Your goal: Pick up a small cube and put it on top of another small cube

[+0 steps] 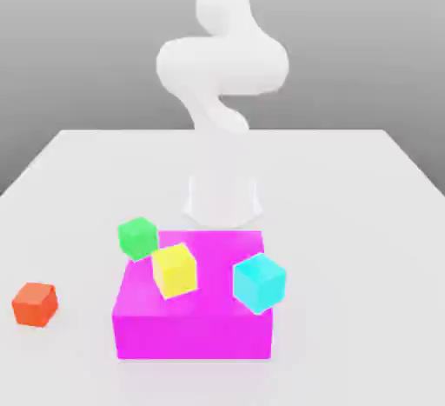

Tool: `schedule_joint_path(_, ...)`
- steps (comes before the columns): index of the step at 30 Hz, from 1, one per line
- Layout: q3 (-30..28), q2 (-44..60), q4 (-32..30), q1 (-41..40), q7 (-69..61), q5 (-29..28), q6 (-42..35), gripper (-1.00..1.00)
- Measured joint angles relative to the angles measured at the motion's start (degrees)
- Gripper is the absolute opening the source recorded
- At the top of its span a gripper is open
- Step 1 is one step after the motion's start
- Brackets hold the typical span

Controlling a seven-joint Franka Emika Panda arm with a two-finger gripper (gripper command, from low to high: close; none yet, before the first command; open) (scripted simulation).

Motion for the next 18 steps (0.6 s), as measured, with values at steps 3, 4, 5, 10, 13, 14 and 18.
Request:
schedule_joint_path(3, -0.4, 6.5, -1.8, -4.5, 6.6, -0.3, 3.1, 0.00)
schedule_joint_path(4, -0.6, 8.6, -2.4, -5.9, 8.7, -0.4, 4.1, 0.00)
schedule_joint_path(5, -0.9, 10.7, -3.0, -7.2, 10.9, -0.5, 5.1, 0.00)
schedule_joint_path(10, -2.5, 21.1, -5.8, -13.6, 21.4, -1.0, 9.9, 0.00)
schedule_joint_path(13, -4.0, 27.3, -7.6, -16.9, 27.6, -1.1, 12.9, 0.00)
schedule_joint_path(14, -4.6, 29.4, -8.1, -17.9, 29.6, -1.1, 13.8, 0.00)
schedule_joint_path(18, -7.4, 37.7, -10.4, -22.3, 37.0, -0.1, 17.8, 0.00)
